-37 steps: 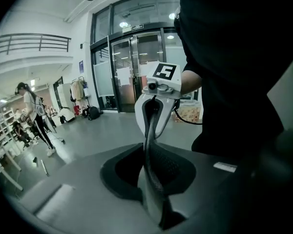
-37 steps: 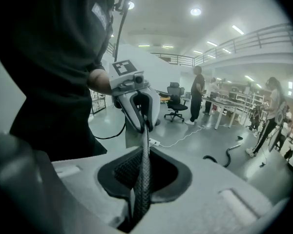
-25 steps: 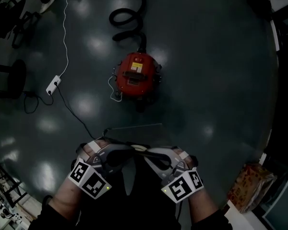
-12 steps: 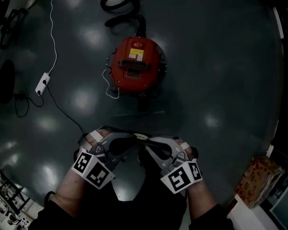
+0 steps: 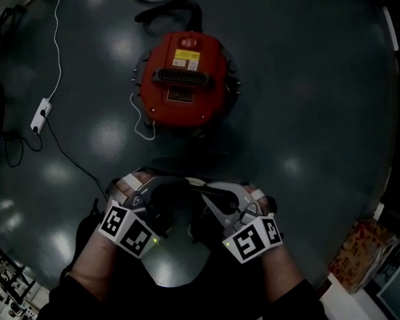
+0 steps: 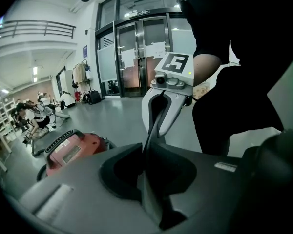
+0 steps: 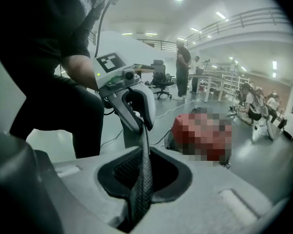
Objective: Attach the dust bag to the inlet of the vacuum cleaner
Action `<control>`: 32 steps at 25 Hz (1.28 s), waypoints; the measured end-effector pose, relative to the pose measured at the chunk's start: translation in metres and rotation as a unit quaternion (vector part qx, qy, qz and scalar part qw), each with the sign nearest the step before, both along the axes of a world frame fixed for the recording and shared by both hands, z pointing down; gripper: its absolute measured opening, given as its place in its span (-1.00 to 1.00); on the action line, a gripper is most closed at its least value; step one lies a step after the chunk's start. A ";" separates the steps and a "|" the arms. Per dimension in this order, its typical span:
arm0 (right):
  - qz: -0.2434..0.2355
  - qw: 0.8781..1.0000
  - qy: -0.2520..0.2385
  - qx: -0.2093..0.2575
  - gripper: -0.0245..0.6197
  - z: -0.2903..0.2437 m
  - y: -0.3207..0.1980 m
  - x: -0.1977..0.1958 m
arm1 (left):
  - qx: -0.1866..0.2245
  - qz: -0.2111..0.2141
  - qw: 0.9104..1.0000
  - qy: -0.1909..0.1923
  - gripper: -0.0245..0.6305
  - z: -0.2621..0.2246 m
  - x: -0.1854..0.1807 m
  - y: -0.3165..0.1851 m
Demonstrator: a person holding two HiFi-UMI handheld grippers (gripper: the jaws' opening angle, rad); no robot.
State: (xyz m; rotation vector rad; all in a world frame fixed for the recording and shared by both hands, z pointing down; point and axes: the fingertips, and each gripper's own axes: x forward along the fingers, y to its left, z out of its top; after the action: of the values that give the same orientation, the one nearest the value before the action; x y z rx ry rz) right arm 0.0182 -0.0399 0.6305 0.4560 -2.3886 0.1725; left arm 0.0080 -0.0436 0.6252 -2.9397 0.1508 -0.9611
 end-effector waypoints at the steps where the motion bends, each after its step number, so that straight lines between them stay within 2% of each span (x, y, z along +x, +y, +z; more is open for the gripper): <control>1: -0.001 1.000 0.003 0.002 -0.81 0.009 -0.003 0.000 | 0.007 0.003 1.000 -0.002 -0.76 0.009 0.001 -0.003; 9: -0.024 0.999 0.022 0.014 -0.82 0.049 -0.006 -0.002 | 0.051 0.018 0.999 0.003 -0.77 0.048 -0.001 -0.005; 19: 0.006 0.999 0.037 0.005 -0.81 0.082 -0.025 0.013 | 0.059 0.016 0.998 0.000 -0.77 0.082 0.013 -0.023; 32: -0.017 1.000 0.025 -0.002 -0.80 0.080 -0.038 0.004 | 0.057 -0.003 0.998 -0.010 -0.76 0.081 0.003 -0.034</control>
State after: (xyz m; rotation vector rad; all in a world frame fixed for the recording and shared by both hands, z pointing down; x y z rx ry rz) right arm 0.0223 -0.0782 0.7102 0.4124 -2.3456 0.1488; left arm 0.0107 -0.0778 0.7061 -2.8281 0.2054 -0.9479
